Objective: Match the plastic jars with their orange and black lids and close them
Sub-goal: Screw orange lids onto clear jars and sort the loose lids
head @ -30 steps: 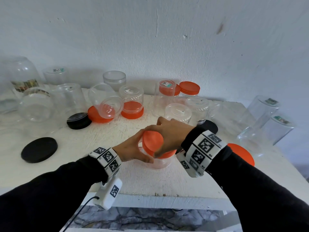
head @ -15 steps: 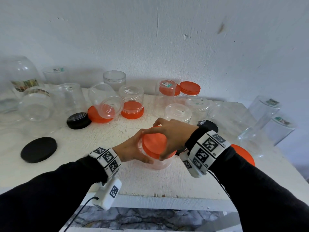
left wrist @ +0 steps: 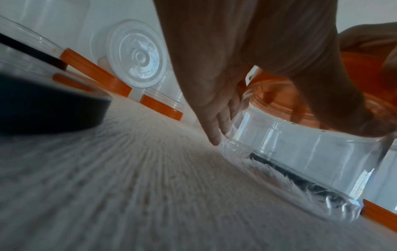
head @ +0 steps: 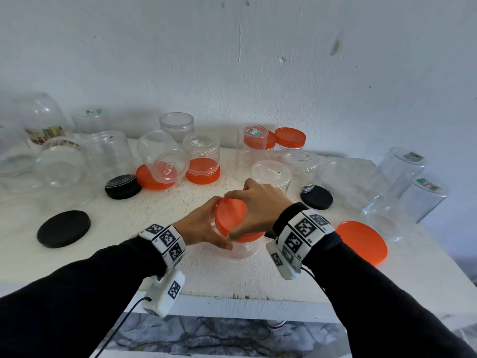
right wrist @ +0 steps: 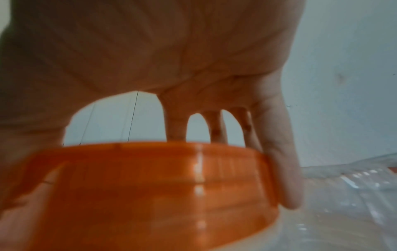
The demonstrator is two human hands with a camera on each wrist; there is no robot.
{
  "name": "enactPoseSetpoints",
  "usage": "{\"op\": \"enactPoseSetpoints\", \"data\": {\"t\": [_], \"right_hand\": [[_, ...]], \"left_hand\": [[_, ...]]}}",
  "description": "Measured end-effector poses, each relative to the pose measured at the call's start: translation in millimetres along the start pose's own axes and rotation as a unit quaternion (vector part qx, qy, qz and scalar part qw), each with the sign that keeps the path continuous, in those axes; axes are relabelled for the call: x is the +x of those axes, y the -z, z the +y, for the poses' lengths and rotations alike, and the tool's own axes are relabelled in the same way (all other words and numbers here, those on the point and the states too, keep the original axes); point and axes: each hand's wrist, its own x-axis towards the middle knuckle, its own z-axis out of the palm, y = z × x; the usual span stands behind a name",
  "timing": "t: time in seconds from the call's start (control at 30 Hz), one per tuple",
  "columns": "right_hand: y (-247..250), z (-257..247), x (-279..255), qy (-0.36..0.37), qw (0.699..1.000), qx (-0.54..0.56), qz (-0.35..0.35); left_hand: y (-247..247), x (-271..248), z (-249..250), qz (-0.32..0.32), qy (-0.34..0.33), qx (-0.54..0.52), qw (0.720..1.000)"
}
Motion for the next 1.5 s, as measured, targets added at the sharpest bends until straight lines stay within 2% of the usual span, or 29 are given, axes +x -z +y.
{"op": "enactPoseSetpoints", "data": {"t": [0.27,0.5,0.57,0.63,0.73,0.9,1.03,1.27,1.37,1.5], "right_hand": [[0,5,-9,0.0,1.0,0.002,0.012],[24,52,-41,-0.04,0.99,0.122,0.064],[35,72,-49,-0.054,0.98,0.165,0.093],[46,90,-56,-0.074,0.967,0.196,0.144],[60,119,-58,-0.118,0.932,0.245,0.239],[77,164,-43,-0.203,0.886,0.258,0.328],[80,189,-25,-0.231,0.877,0.253,0.337],[94,228,25,-0.251,0.892,0.201,0.317],[100,247,45,-0.267,0.897,0.185,0.3],[101,267,72,-0.297,0.907,0.172,0.245]], "left_hand": [[-4,-3,18,0.0,0.012,0.044,0.999],[-10,13,49,0.011,-0.045,-0.073,0.996],[-8,19,59,0.048,-0.065,-0.087,0.993],[-5,26,67,0.12,-0.079,-0.076,0.987],[-1,42,75,0.217,-0.101,-0.034,0.971],[6,70,77,0.292,-0.153,0.099,0.939],[19,101,77,0.334,-0.178,0.198,0.904],[34,151,74,0.325,-0.187,0.324,0.869],[40,168,69,0.319,-0.176,0.342,0.866],[44,186,62,0.283,-0.174,0.369,0.868]]}}
